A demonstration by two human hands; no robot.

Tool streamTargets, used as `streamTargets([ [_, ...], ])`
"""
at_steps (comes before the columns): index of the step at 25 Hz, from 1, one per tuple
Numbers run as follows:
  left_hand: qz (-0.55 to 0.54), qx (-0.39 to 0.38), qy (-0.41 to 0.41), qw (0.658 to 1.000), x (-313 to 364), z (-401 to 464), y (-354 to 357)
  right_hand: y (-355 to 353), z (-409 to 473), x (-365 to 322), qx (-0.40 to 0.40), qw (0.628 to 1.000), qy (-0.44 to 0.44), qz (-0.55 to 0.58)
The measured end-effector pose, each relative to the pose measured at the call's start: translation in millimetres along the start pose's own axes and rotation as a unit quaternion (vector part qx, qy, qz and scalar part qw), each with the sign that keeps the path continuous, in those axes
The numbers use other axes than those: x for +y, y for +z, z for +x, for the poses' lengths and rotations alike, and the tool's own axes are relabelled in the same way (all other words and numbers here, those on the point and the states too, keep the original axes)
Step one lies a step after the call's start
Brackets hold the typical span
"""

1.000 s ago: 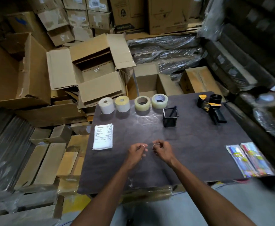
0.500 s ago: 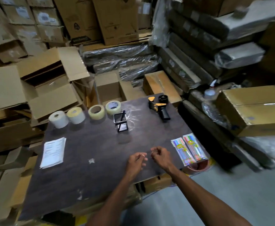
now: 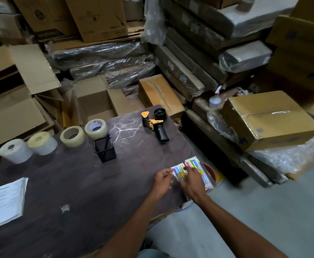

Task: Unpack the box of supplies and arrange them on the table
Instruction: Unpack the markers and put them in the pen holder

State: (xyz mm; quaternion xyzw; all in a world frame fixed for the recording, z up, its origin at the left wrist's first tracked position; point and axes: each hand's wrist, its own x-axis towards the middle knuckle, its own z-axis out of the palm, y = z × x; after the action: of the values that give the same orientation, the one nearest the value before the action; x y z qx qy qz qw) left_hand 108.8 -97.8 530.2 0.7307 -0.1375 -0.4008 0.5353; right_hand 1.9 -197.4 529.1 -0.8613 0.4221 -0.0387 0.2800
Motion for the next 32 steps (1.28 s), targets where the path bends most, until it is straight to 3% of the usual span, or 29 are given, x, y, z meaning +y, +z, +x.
streamTargets([
  [8,-0.012,0.018,-0.005,1.0,-23.7,41.0,13.5,19.4,9.1,-8.9,-0.026,0.999,-0.007,-0.032],
  [16,-0.102,0.137,-0.026,0.985,-11.5,48.5,-12.4,20.6,43.0,-42.4,-0.054,0.996,-0.065,0.006],
  [19,-0.123,0.185,-0.039,0.974,-4.2,49.0,-24.7,18.4,64.7,-60.7,-0.073,0.991,-0.054,0.102],
  [22,-0.114,0.26,-0.042,0.958,-0.1,42.8,-39.2,13.9,80.7,-79.2,-0.175,0.96,-0.038,0.215],
  [25,-0.129,0.288,-0.059,0.947,11.5,34.2,-52.1,14.2,93.3,-88.8,-0.28,0.894,0.001,0.349],
  [27,-0.161,0.292,-0.096,0.938,23.2,25.0,-55.8,14.7,97.1,-93.2,-0.306,0.872,-0.007,0.381],
  [32,-0.266,0.291,-0.153,0.906,31.0,4.7,-62.2,22.2,99.7,-100.1,-0.321,0.86,-0.013,0.397],
])
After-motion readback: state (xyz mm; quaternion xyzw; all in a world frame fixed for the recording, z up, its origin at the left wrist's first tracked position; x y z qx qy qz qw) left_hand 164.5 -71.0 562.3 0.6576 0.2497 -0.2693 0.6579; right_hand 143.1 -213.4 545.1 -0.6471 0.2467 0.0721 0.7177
